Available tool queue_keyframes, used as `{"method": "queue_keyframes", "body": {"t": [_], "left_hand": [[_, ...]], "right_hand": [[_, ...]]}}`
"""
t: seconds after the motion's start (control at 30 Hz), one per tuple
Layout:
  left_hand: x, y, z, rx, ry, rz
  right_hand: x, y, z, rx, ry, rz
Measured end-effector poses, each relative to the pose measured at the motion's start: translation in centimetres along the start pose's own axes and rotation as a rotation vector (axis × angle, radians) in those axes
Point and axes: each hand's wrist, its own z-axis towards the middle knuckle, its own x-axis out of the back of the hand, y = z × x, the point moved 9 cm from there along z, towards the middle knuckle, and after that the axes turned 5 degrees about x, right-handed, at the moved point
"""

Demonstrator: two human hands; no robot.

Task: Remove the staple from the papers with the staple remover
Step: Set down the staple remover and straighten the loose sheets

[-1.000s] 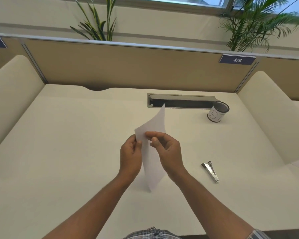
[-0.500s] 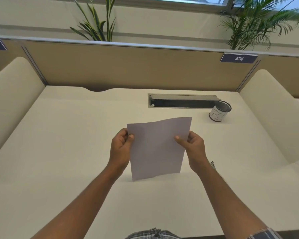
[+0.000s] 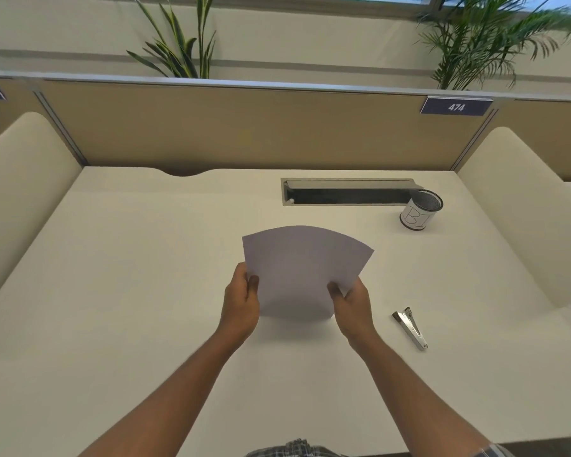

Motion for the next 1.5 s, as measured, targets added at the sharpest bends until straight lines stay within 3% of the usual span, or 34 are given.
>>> {"method": "queue_keyframes", "body": {"t": [0.23,0.53,0.77,1.5], "left_hand": [[0.5,-1.5,1.5,0.079,0.078,0.071],[0.6,-4.3,3.2,0.309,0.053,0.071],[2.5,-4.9,6.6,0.358,0.102,0.097],[10.8,-8.4,29.2,0.474,0.226,0.195]], "right_hand": [[1.2,0.3,1.0,-0.052,0.088,-0.013],[-0.8,0.3,3.0,-0.121,0.080,0.032],[-3.0,0.3,6.1,-0.188,0.069,0.005],[-16.1,0.4,25.3,-0.252,0.022,-0.179]]}}
